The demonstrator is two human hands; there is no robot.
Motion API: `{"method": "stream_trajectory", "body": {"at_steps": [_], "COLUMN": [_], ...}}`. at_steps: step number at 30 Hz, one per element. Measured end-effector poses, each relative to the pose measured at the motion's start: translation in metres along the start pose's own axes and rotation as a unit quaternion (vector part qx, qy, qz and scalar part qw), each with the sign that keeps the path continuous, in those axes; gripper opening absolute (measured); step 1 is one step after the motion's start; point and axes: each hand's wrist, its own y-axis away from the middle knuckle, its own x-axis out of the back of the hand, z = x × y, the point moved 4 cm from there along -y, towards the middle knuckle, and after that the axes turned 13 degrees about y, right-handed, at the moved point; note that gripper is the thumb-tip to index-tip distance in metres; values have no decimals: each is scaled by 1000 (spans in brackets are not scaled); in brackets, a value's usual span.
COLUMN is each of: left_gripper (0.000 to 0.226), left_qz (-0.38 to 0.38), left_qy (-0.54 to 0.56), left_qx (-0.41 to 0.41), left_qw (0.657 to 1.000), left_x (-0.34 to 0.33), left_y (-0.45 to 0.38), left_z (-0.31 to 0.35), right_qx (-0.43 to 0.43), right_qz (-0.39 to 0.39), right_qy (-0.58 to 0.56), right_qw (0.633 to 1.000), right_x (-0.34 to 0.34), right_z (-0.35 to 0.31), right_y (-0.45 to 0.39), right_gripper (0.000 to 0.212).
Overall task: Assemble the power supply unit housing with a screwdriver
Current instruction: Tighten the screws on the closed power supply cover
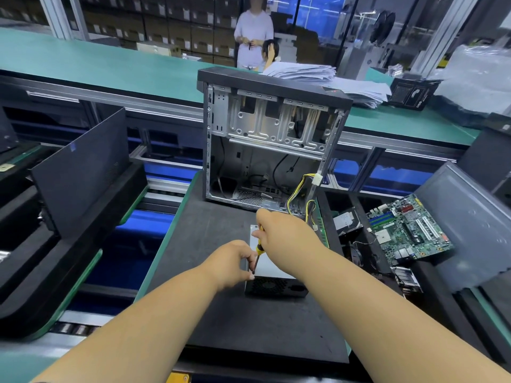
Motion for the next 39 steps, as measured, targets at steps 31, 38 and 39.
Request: {"method": "stream_trajectory", "body": {"at_steps": [31, 38, 39], "left_gripper": [27, 28, 27], "left_qz": [69, 134, 148], "left_qy": [84, 99, 114], "left_qx": [75, 75, 75], "left_qw": [991, 983, 979], "left_x": [-5, -1, 0], "left_y": [1, 1, 2], "left_z": [2, 9, 11], "right_qx": [-299, -347, -353], "right_qz": [34, -6, 1], "right_qy": [-469, -570, -567], "right_qw": [830, 745, 744], "right_x": [-41, -93, -100], "right_z": [96, 143, 148], "right_y": [40, 69, 74], "right_gripper": [15, 4, 11]}}
